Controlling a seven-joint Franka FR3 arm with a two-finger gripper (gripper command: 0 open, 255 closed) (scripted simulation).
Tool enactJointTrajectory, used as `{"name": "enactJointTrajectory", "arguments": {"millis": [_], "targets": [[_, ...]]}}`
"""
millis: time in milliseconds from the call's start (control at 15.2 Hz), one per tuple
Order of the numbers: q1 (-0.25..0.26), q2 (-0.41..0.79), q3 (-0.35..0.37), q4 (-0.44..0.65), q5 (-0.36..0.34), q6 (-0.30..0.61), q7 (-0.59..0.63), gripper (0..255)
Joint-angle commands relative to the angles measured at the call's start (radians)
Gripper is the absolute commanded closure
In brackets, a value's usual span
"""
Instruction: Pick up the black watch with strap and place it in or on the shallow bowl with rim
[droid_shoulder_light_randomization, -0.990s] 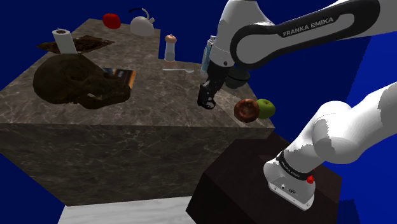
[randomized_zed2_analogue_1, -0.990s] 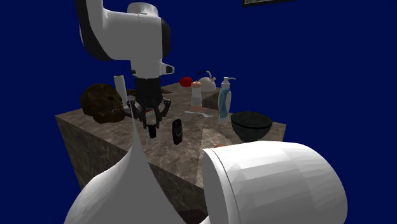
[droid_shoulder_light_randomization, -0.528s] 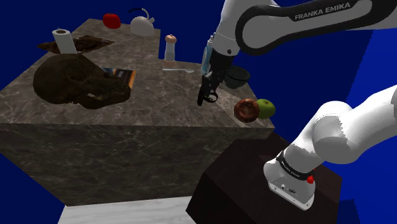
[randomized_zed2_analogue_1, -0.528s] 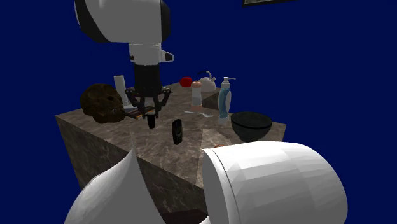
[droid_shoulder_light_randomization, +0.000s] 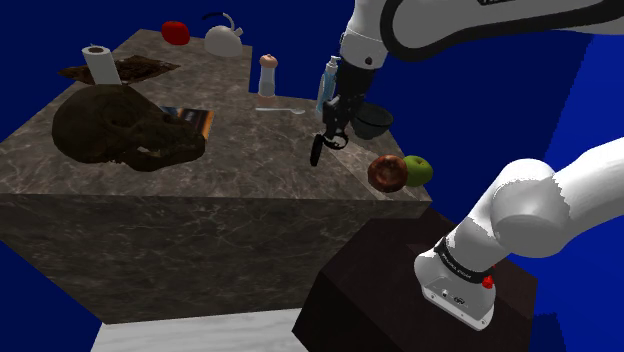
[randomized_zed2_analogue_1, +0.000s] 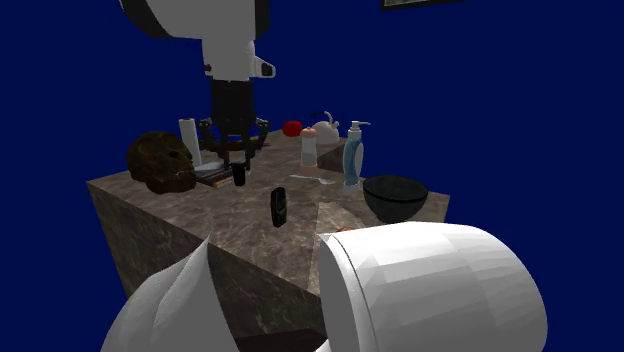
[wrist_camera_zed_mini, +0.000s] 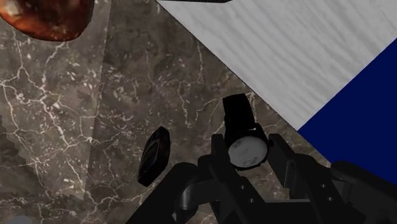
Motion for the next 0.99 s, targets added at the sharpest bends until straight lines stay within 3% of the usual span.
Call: {"name": "enactJointTrajectory", "arguments": {"millis": [0,924], "targets": [[-0.017,0.001,-0.029,0.009,-0.013,-0.010,-0.037,255],[-0.160,0.122,-0.279,0.145,-0.106,-0.040,-0.375,255]]}}
